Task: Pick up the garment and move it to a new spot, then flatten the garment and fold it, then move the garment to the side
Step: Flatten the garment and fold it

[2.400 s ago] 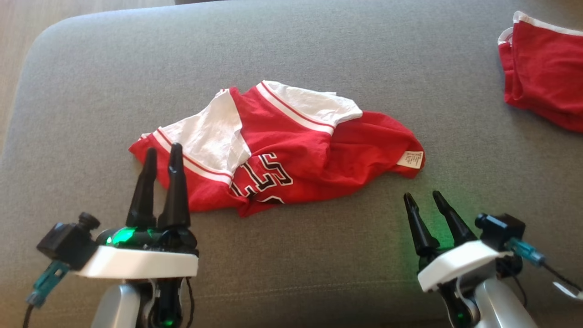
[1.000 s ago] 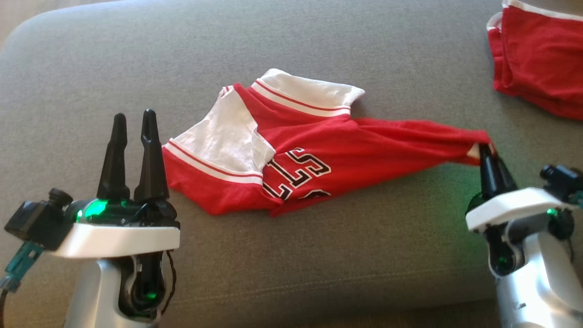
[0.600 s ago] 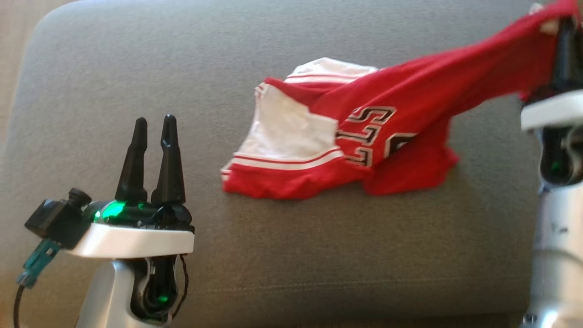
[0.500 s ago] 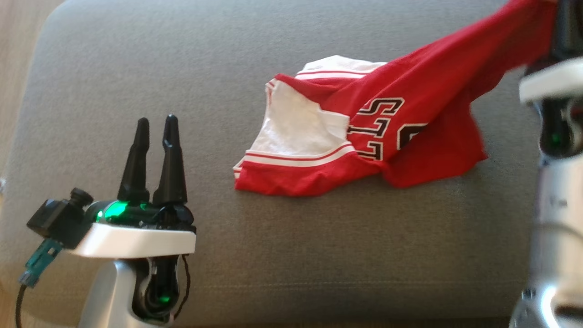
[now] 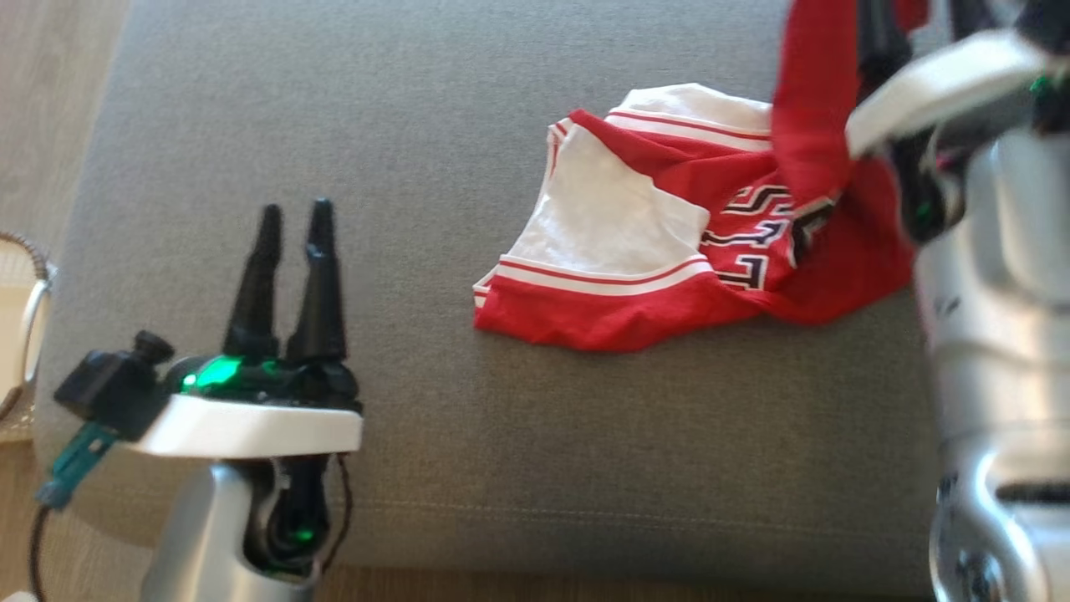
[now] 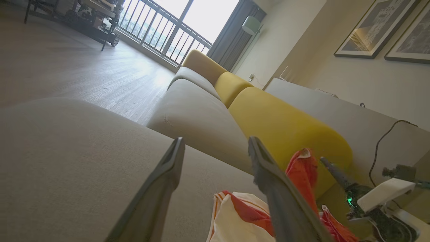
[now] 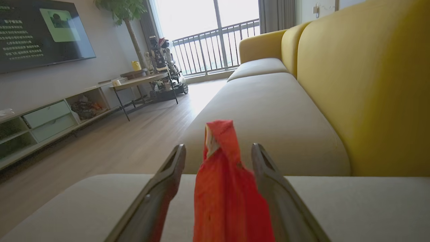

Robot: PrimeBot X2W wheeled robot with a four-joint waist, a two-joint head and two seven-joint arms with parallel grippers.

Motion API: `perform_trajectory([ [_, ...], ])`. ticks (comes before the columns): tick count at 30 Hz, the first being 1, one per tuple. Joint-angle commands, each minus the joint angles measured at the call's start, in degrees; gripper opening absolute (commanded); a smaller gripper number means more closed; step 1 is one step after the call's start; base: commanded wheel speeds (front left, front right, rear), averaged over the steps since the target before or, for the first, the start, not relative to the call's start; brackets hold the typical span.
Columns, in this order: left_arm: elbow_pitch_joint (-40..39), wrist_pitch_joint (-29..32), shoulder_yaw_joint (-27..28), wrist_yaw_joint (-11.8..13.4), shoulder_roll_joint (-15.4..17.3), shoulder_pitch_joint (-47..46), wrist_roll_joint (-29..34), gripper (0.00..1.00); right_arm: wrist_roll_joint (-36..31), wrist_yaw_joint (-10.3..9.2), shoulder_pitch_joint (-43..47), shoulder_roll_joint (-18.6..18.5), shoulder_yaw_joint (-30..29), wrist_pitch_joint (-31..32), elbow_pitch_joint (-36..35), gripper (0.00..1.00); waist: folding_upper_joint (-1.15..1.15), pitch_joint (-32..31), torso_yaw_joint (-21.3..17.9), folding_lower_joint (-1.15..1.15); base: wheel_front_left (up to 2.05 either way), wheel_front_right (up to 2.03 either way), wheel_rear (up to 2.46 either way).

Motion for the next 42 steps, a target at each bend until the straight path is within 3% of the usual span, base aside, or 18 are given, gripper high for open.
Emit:
perform_trajectory([
  [1, -1.5, -0.3, 3.1, -0.4, 0.6, -0.8, -0.2, 1.00, 1.3, -0.01, 2.6, 0.5, 1.9, -0.4, -2.1, 1.00, 0.00, -0.3, -1.0, 0.00, 0.00, 0.00, 0.00],
  [11, 0.1, -0.3, 4.2, -0.4, 0.6, -1.2, 4.6, 1.00, 7.3, -0.01, 26.1, 0.5, 6.4, 0.1, -15.3, 1.00, 0.00, -0.3, -7.1, 0.00, 0.00, 0.00, 0.00],
  [20, 3.4, -0.3, 0.5, -0.4, 0.6, -2.3, 9.6, 1.00, 7.2, -0.01, 33.2, 0.5, -1.6, 2.8, -22.5, 1.00, 0.00, -1.1, -7.7, 0.00, 0.00, 0.00, 0.00],
  [25, 10.4, -0.3, -2.4, -0.4, 0.6, -7.1, 11.7, 1.00, 7.9, -0.01, 34.9, 0.5, -2.6, 4.0, -25.2, 1.00, 0.00, -1.0, -7.9, 0.00, 0.00, 0.00, 0.00],
  [30, 25.2, 2.5, -6.4, 0.7, 0.7, -17.8, 15.3, 1.00, 10.4, -0.01, 36.6, 0.5, -0.5, 4.4, -27.3, 1.00, 0.00, 0.0, -9.9, 0.00, 0.00, 0.00, 0.00],
  [37, 37.8, 6.3, -10.3, 1.5, 3.0, -28.1, 21.3, 1.00, 11.4, -0.01, 36.8, 0.5, 0.2, 4.0, -28.9, 1.00, 0.00, 1.8, -12.7, 0.00, 0.00, 0.00, 0.00],
  [42, 44.7, 5.4, -11.9, 2.8, 4.0, -32.4, 24.2, 1.00, 12.3, -0.01, 36.8, 0.5, 1.0, 3.4, -28.5, 1.00, 0.00, 2.6, -13.8, 0.00, 0.00, 0.00, 0.00],
])
